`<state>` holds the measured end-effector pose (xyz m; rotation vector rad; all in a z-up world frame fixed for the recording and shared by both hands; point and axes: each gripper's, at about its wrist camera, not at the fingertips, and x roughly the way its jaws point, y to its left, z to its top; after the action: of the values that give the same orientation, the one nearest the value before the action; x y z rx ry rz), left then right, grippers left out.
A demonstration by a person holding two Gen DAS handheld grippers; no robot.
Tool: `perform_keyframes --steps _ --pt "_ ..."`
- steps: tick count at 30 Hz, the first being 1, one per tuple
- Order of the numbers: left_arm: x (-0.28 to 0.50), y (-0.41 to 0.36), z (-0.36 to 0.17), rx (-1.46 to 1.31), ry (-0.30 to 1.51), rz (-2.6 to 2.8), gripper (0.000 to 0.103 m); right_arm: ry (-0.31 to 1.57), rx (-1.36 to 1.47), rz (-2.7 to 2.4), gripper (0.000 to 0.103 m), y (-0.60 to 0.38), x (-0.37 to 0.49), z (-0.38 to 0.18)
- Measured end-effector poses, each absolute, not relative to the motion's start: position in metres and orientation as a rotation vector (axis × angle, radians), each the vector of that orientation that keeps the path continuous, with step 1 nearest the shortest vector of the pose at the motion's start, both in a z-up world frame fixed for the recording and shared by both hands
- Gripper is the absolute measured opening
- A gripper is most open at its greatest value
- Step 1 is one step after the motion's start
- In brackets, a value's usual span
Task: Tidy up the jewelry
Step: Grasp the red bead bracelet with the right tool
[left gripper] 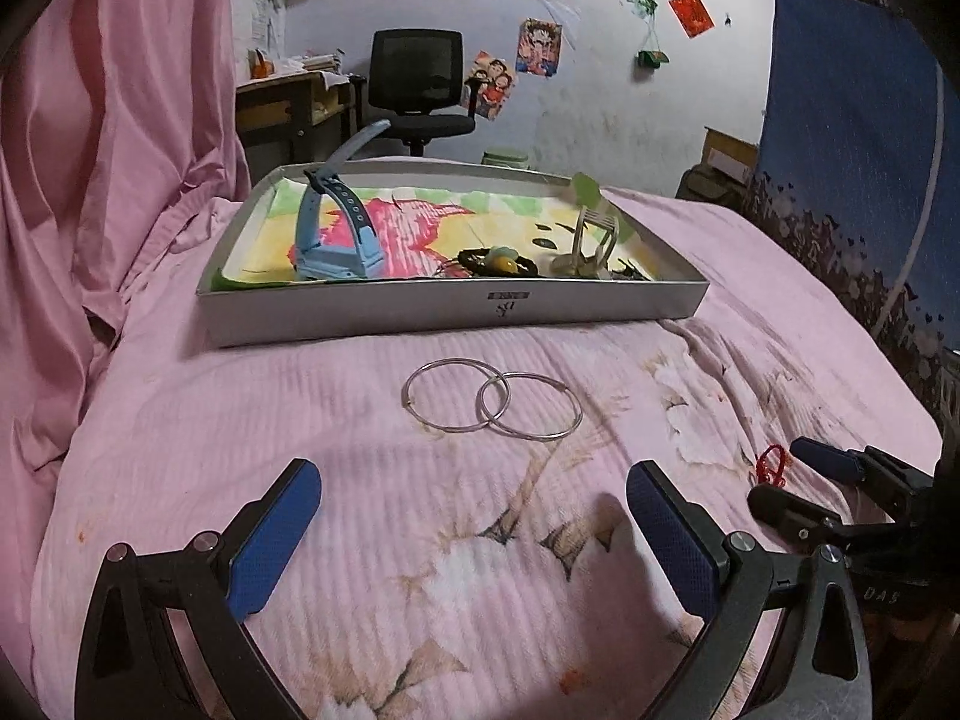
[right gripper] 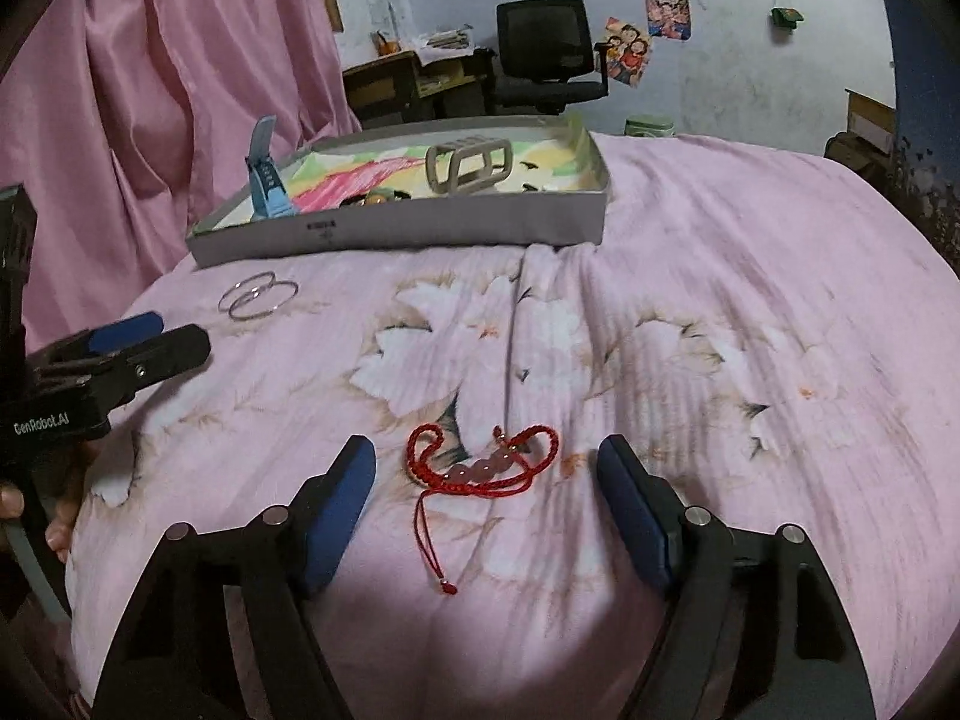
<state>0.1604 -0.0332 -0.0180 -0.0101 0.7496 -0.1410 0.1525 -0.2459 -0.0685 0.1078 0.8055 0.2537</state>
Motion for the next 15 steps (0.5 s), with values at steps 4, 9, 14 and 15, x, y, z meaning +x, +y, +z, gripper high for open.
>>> perform_keyframes --steps 4,9,14,15 --pt "0.166 -0.036 -0.018 0.005 0.755 -0.145 0.102 0.827 0.125 0.282 0.055 -0.243 0.154 -0.072" --pt "0.173 -0.037 -0.017 0.018 0.753 -0.158 0.101 0.841 0.133 0.308 0.039 -0.238 0.159 -0.075" --pt "0.185 -0.034 -0.02 -0.001 0.78 -0.173 0.087 0.841 0.146 0.314 0.029 -0.235 0.163 -0.076" --pt "0.189 -0.033 -0.021 -0.009 0.788 -0.174 0.082 0.838 0.153 0.317 0.026 -0.235 0.163 -0.076"
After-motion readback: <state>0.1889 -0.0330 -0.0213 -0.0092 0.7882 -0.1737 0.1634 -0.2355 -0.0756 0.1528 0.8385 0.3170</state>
